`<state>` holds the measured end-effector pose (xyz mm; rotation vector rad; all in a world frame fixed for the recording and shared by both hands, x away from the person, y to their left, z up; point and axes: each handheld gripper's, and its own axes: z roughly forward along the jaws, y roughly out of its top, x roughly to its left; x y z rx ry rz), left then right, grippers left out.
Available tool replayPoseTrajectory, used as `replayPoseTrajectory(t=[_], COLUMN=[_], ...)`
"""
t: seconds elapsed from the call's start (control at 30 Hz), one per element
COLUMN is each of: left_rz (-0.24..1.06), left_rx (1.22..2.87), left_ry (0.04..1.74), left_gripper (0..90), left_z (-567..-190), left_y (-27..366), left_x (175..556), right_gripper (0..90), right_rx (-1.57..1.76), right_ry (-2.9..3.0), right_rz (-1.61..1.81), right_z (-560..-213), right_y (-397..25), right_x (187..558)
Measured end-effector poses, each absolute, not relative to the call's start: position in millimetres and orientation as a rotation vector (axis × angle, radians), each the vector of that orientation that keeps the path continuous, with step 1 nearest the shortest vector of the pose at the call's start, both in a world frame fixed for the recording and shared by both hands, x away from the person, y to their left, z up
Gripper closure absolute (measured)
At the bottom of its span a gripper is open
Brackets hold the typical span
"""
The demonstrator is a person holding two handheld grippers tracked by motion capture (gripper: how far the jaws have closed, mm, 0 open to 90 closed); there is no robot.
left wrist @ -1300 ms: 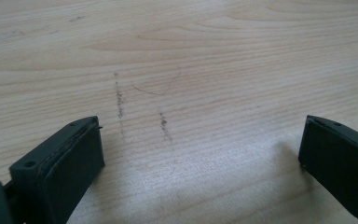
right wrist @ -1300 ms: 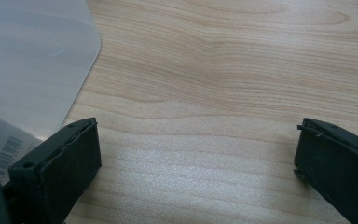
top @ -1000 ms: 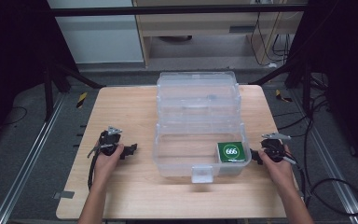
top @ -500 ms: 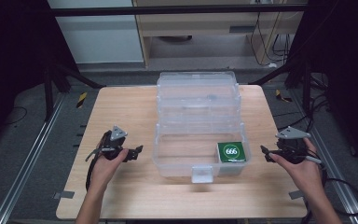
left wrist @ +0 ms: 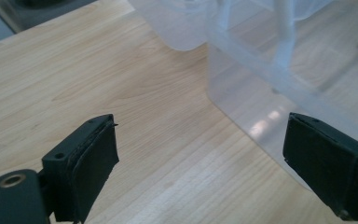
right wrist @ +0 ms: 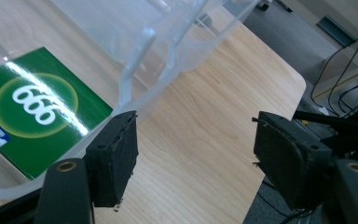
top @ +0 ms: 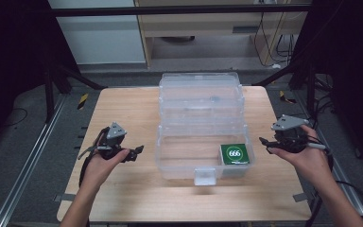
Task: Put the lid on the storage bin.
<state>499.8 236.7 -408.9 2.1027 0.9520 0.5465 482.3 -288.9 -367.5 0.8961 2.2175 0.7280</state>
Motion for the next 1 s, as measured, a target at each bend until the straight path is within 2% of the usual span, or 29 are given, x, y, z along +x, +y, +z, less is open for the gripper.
replayPoseTrajectory(t=[0.13,0.2,0.23,0.57,0.67,1.0], left_rz=[0.528,0.518,0.518,0.547,0.552,0.555], left_rx=[2.161,2.191,2.210,2.367,2.373,2.354], left_ry=[0.905,0.872,0.839,0.639,0.623,0.589], left_gripper=[9.3,9.3,10.1,7.5,7.2,5.9], left_z=[-398,-393,-388,-363,-361,-349], left_y=[233,227,220,186,181,163], left_x=[501,501,501,489,489,492], right_gripper=[32.3,35.3,41.1,50.2,50.1,39.0], right_rx=[0.867,0.849,0.826,0.675,0.641,0.467], right_ry=[2.251,2.258,2.271,2.353,2.373,2.412], right_rz=[0.709,0.695,0.681,0.645,0.616,0.567], right_z=[-357,-352,-346,-310,-303,-275], right_y=[-284,-281,-279,-251,-242,-207], right_x=[488,492,497,522,525,531])
